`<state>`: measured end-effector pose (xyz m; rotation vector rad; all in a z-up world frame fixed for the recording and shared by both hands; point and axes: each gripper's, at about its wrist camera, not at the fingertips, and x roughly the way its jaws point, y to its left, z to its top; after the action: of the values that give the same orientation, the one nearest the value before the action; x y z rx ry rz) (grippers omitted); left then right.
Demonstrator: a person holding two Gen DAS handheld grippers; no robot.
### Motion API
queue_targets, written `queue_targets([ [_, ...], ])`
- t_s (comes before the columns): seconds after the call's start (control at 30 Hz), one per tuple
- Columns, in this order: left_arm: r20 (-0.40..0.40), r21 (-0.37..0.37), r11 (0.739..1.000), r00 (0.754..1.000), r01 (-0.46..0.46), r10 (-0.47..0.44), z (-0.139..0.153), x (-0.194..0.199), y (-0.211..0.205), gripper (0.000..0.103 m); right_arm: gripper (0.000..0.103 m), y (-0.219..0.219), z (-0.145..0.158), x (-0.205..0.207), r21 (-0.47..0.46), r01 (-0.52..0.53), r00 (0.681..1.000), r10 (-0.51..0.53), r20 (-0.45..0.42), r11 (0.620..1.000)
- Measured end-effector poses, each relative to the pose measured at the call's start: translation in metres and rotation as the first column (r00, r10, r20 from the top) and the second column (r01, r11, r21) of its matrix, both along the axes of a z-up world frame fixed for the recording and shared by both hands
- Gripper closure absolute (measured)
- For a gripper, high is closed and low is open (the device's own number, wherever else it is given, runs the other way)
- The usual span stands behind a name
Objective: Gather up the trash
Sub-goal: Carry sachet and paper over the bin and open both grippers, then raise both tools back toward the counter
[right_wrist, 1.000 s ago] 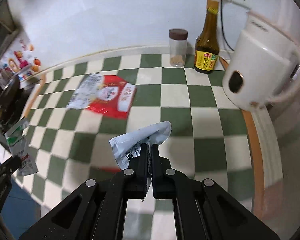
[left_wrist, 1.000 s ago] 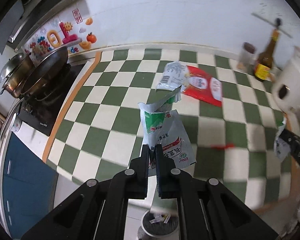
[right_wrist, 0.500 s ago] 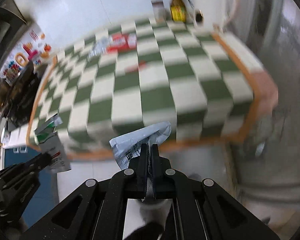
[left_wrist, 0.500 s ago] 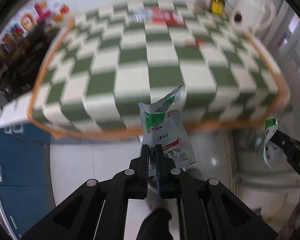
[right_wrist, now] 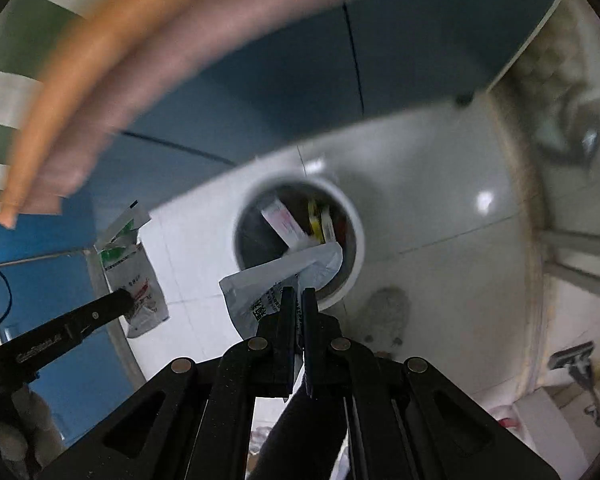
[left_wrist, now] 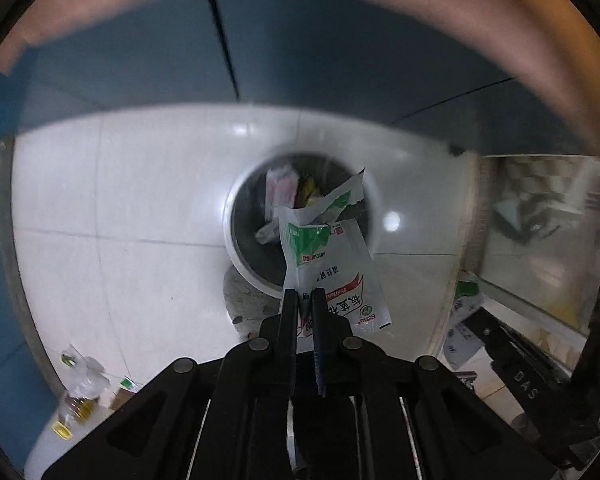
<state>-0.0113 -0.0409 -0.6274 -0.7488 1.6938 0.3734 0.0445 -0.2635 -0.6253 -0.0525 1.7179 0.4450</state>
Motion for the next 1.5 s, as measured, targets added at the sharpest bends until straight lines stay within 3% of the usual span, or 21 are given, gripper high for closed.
queue_targets([
  [0.2,-0.099,-0.035,0.999,0.995,0.024,-0.028,-0.126,-0.006,-0.017,0.092,0.099,0.005,-0.148,-0.017,-0.016,-0.039,0.994,0.038,-0.101,0.999],
  [0.3,-0.116,-0.022,0.999,0.993,0.032,-0.035,-0.150,-0.013,-0.017,0.091,0.097,0.008,-0.190,-0.024,-0.039,-0.077,0.989,0.071,-0.131,0.996],
  [0.37,-0.123,0.008,0.999,0.991,0.049,-0.048,-0.155,-0.015,-0.016,0.085,0.094,0.009,-0.205,-0.022,-0.066,-0.090,0.987,0.080,-0.136,0.994],
  [0.4,-0.116,0.024,0.999,0.992,0.049,-0.046,-0.155,-0.018,-0.013,0.078,0.091,0.009,-0.210,-0.022,-0.079,-0.092,0.988,0.081,-0.132,0.993],
  [0.47,-0.105,0.064,0.997,0.993,0.053,-0.046,-0.150,-0.019,-0.011,0.044,0.082,0.011,-0.217,-0.022,-0.087,-0.100,0.986,0.087,-0.140,0.991],
  [0.5,-0.102,0.085,0.995,0.994,0.055,-0.046,-0.146,-0.019,-0.010,0.009,0.080,0.012,-0.220,-0.022,-0.098,-0.101,0.986,0.087,-0.140,0.990],
  [0.53,-0.103,0.105,0.993,0.993,0.061,-0.050,-0.143,-0.020,-0.009,0.000,0.079,0.015,-0.220,-0.022,-0.105,-0.102,0.987,0.088,-0.136,0.989],
  [0.63,-0.105,0.147,0.987,0.993,0.060,-0.044,-0.134,-0.029,0.001,0.000,0.067,0.022,-0.211,-0.021,-0.152,-0.132,0.988,0.119,-0.096,0.979],
  [0.7,-0.101,0.164,0.985,0.994,0.051,-0.034,-0.124,-0.033,0.004,0.000,0.041,0.024,-0.204,-0.022,-0.177,-0.143,0.989,0.133,-0.065,0.974],
  [0.73,-0.102,0.178,0.983,0.994,0.049,-0.032,-0.119,-0.034,0.005,0.000,0.034,0.024,-0.200,-0.021,-0.189,-0.148,0.989,0.140,-0.053,0.971],
  [0.8,-0.105,0.206,0.977,0.994,0.055,-0.034,-0.104,-0.038,0.004,0.000,0.002,0.025,-0.192,-0.019,-0.195,-0.150,0.989,0.146,-0.036,0.969],
  [1.17,-0.042,0.303,0.952,0.998,0.053,-0.043,-0.030,-0.042,0.000,0.000,0.000,0.024,-0.114,-0.020,-0.179,-0.166,0.982,0.179,0.057,0.970],
  [1.5,-0.002,0.358,0.930,0.995,0.090,-0.096,0.083,-0.049,-0.011,0.000,0.000,0.015,0.007,-0.022,-0.170,-0.181,0.972,0.202,0.118,0.969],
])
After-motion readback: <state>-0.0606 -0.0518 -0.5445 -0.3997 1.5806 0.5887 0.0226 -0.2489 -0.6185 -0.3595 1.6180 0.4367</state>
